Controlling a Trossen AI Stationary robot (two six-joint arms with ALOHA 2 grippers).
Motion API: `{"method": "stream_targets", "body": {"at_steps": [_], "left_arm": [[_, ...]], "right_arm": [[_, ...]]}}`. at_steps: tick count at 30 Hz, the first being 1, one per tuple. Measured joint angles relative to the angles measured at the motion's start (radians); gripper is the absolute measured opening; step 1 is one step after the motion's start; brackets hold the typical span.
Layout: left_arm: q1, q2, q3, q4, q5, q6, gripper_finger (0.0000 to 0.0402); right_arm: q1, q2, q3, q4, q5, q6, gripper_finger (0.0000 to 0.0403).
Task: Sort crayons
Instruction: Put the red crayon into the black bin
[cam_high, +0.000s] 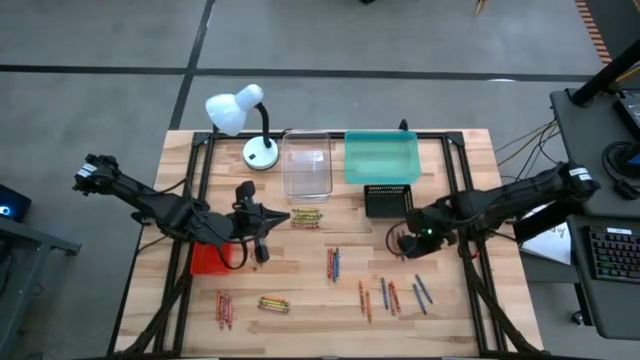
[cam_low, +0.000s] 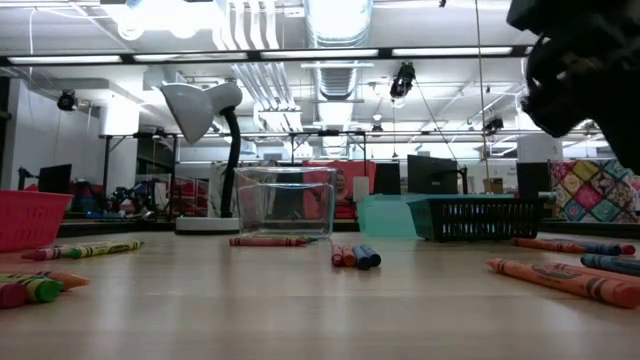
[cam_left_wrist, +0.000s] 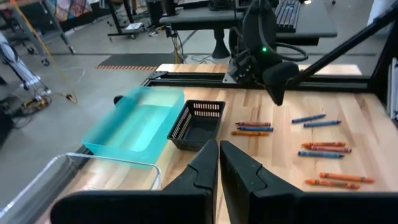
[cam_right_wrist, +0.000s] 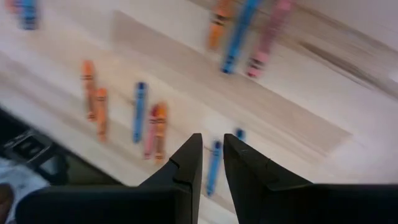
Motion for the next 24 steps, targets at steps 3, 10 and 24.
{"method": "stream_targets", "body": {"at_steps": [3,10,24], "left_arm": [[0.0,0.003,0.0,-0.003,0.0,0.043,0.0],[0.0,0.003,0.0,-0.034,-0.003,0.092,0.0],[0.0,0.008,0.0,-0.035,-0.081,0.092,0.0]], "right_arm": [[0.009,0.021,0.0,-0.062,0.0,0.036,0.0059],[0.009,0.096,0.0,-0.123,0.003,0.036,0.0059],[0.009,0.169,0.0,-0.12,0.027,-0.054,0.0059]]}}
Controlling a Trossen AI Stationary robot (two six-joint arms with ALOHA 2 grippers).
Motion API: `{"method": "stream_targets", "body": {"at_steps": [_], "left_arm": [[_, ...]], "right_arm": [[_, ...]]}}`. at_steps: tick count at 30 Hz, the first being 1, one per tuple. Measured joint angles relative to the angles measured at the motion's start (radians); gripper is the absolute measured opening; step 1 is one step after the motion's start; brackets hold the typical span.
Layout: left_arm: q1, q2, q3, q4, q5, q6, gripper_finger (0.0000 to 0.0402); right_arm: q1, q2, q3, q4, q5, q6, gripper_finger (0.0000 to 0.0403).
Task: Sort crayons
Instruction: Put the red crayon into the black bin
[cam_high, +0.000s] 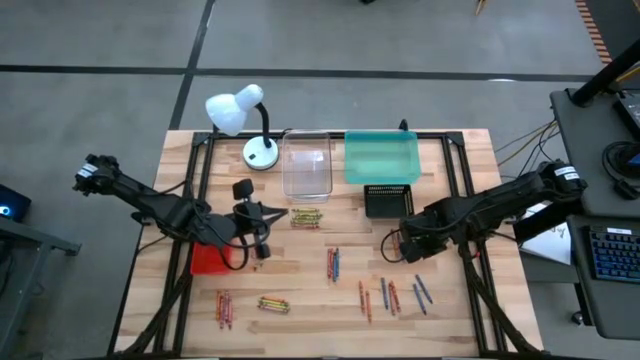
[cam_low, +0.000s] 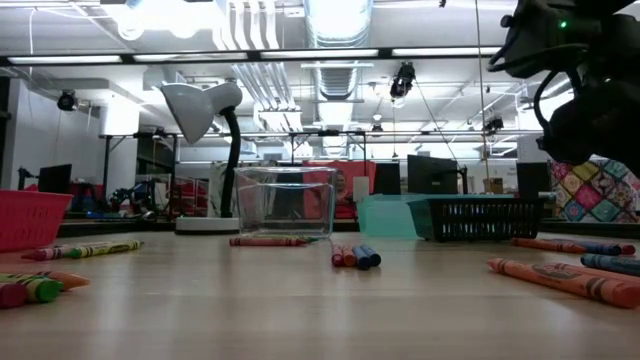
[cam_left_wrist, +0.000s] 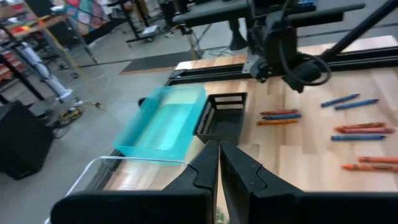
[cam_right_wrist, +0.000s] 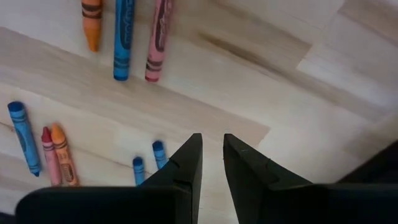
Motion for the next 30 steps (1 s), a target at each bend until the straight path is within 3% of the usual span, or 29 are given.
{"method": "stream_targets", "body": {"at_steps": [6,17,21,30], "left_arm": [[0.0,0.019,0.0,0.003,-0.07,0.0,0.0],[0.007,0.021,0.0,0.01,-0.103,0.001,0.0],[0.015,0.025,0.0,0.014,-0.104,0.0,0.0],[0.023,0.033,-0.001,0.02,-0.105,0.01,0.0]], "right_arm": [[0.0,-0.007,0.0,0.04,0.127,-0.056,0.0059],[0.0,-0.012,0.008,0.067,0.116,-0.095,0.0059],[0.0,-0.012,0.067,0.037,0.127,-0.083,0.0059],[0.017,-0.012,0.205,-0.014,0.294,-0.079,0.0059]]}}
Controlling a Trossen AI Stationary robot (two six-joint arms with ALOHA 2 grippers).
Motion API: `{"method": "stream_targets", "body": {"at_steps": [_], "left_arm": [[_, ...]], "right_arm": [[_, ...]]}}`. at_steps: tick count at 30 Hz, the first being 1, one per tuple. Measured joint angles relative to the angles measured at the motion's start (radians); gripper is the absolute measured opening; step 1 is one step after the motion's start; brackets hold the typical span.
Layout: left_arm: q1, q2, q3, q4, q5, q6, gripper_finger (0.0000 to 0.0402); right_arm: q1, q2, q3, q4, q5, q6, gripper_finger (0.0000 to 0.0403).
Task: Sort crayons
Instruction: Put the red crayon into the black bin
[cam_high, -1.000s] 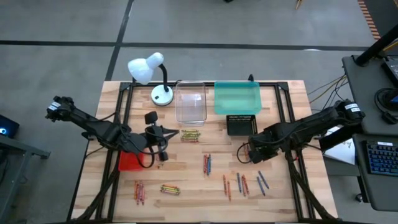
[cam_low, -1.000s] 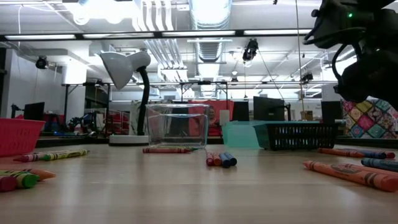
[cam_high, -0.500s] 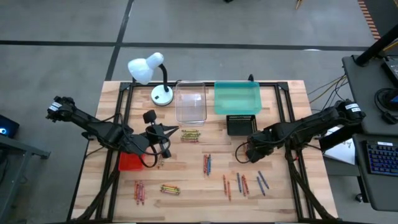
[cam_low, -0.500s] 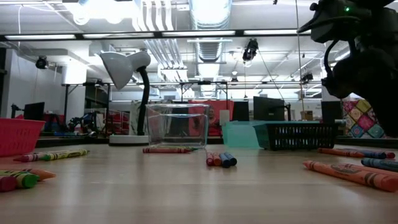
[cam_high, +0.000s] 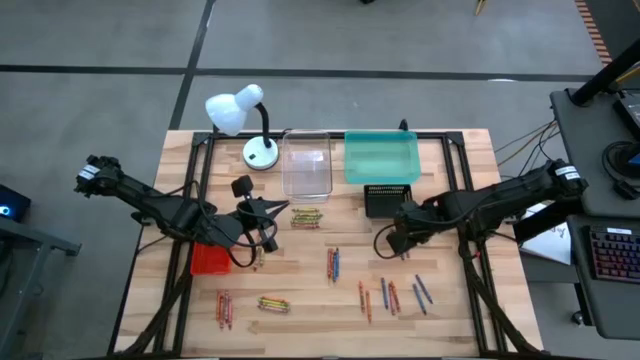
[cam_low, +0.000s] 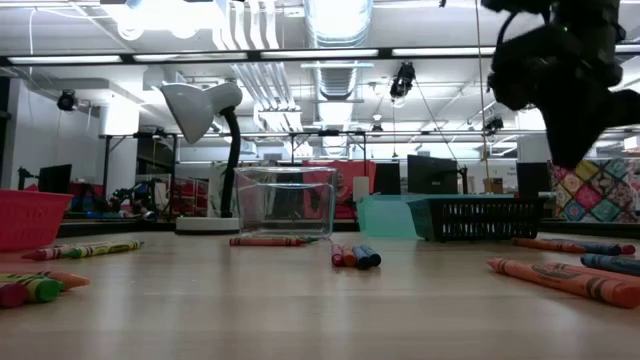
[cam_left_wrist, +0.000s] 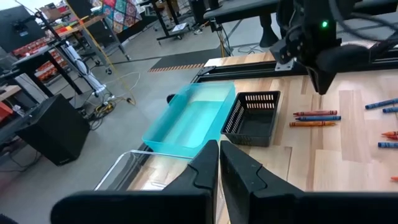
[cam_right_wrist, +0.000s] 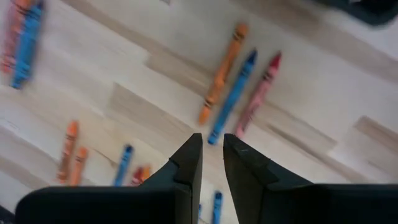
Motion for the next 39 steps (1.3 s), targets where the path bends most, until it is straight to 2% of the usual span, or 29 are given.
{"method": "stream_targets", "body": {"at_steps": [4,12,18,22,39], "left_arm": [[0.0,0.0,0.0,0.001,0.0,0.016,0.0],[0.0,0.0,0.0,0.004,0.0,0.016,0.0],[0.0,0.001,0.0,0.017,0.0,0.016,0.0],[0.0,0.001,0.0,0.017,0.0,0.016,0.0],[0.005,0.001,0.0,0.068,0.0,0.043,0.0]], "right_arm": [[0.02,0.023,0.026,-0.013,0.04,0.038,0.0059],[0.104,0.181,0.11,-0.073,0.005,0.104,0.0059],[0.134,0.314,0.218,-0.305,0.017,0.048,0.0059],[0.136,0.369,0.237,-0.35,0.062,0.026,0.0059],[0.129,0.363,0.205,-0.27,0.042,-0.108,0.0059]]}}
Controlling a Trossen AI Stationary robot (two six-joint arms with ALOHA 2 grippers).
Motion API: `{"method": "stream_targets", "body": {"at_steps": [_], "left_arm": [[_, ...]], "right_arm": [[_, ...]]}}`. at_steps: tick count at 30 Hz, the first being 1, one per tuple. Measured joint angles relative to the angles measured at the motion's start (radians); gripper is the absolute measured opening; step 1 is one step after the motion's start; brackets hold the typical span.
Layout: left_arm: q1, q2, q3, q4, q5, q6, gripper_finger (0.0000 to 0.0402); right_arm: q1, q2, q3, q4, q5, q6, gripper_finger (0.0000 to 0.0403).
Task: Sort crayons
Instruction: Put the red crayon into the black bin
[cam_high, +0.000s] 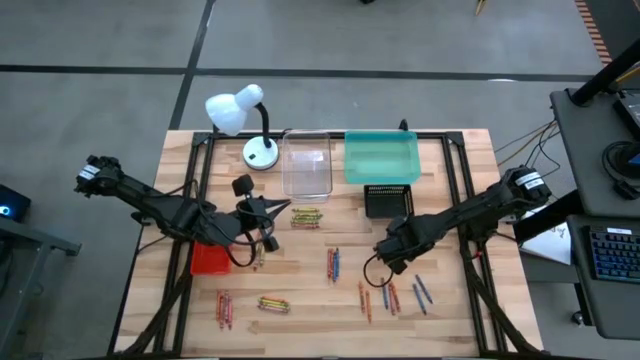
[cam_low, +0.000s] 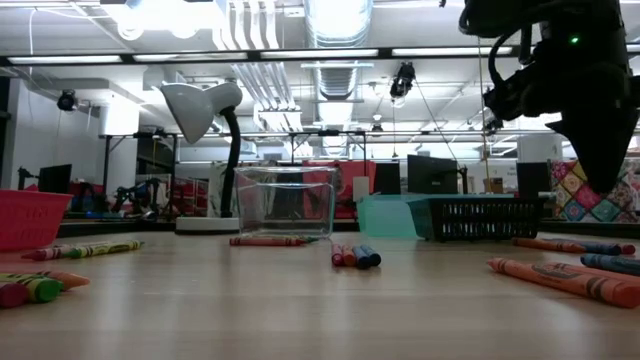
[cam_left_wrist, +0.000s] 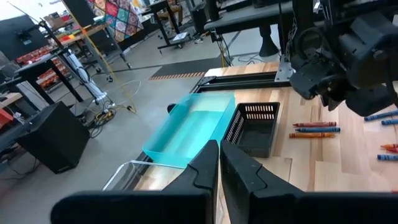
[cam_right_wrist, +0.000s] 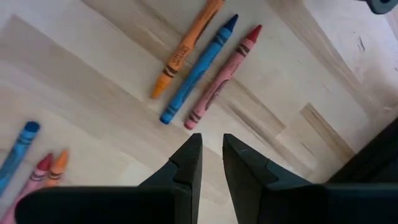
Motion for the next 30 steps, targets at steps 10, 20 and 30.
{"method": "stream_targets", "body": {"at_steps": [10,20,30], "left_arm": [[0.015,0.0,0.0,0.061,0.0,0.087,0.0],[0.02,0.0,0.0,0.082,0.0,0.104,0.0],[0.022,-0.001,0.0,0.086,0.0,0.151,0.0]], "right_arm": [[-0.009,0.005,-0.013,0.002,0.007,0.02,0.0112],[-0.047,0.005,-0.013,0.003,0.039,0.059,0.0161],[-0.055,0.005,-0.013,0.01,0.083,0.022,0.0141]]}}
